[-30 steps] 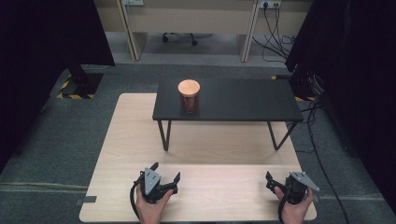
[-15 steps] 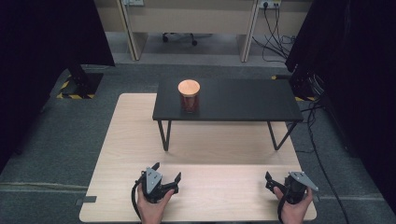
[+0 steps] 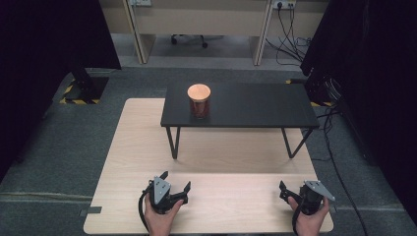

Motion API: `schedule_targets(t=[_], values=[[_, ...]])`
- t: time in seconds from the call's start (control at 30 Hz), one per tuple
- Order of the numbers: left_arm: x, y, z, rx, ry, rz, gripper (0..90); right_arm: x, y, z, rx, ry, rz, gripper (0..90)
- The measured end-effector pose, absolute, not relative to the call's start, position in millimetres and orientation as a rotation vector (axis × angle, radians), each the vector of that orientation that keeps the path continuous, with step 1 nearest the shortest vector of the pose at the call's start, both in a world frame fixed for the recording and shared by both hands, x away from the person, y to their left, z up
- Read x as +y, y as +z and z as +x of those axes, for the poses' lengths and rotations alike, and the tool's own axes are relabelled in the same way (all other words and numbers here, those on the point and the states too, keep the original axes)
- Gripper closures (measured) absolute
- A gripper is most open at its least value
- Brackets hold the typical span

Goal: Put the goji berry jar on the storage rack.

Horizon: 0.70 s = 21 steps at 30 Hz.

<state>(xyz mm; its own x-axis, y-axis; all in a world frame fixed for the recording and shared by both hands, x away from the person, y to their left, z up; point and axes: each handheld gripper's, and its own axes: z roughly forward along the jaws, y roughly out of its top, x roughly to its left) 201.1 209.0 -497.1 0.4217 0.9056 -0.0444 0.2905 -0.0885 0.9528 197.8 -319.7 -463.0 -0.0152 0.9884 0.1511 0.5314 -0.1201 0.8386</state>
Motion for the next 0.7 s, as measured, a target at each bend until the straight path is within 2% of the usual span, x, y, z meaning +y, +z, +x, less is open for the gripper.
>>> schedule_targets(t=[0.7], values=[[209.3,-497.9,200.5,1.069,0.73,1.615,7.1,-319.2,-462.7,198.4,1.591,1.036,1.699,2.2]])
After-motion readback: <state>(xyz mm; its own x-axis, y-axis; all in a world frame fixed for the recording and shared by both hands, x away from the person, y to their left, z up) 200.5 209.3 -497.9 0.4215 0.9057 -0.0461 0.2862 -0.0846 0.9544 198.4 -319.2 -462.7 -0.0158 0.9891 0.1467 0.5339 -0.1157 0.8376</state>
